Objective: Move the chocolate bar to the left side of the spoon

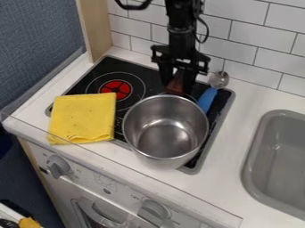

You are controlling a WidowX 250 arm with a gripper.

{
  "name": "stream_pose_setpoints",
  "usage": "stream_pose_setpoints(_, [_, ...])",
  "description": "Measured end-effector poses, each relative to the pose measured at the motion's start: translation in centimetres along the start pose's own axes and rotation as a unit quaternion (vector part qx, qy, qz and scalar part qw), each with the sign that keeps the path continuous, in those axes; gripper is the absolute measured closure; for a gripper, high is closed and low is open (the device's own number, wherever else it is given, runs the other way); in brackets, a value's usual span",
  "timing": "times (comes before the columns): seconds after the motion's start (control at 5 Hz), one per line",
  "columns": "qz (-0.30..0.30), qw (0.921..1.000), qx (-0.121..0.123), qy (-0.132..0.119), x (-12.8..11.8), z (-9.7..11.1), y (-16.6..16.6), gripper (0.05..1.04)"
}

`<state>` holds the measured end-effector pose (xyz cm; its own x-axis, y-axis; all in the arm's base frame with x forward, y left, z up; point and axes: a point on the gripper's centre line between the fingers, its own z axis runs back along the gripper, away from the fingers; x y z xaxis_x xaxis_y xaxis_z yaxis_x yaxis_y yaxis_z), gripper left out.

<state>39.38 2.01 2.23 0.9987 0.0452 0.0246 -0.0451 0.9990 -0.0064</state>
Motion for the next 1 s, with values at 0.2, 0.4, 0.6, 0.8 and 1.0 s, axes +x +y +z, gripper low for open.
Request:
stream_pose_setpoints(0.2, [-0.008, 1.0, -0.003, -0.002, 0.4, 0.3, -0.1, 0.191])
stream_pose_setpoints(0.4, [-0.015, 0.9999, -0.006, 0.004, 0.2, 0.1, -0.2, 0.072])
stream_pose_setpoints(0.6, [-0.018, 0.9998, -0.003, -0.002, 0.3, 0.0, -0.1, 0.077])
stream_pose_setpoints(0.8, [-0.012, 0.9997, -0.018, -0.009, -0.3, 0.7, -0.5, 0.082])
stream_pose_setpoints(1.0, [-0.005, 0.9987, -0.017, -0.048, -0.2, 3.3, -0.1, 0.083])
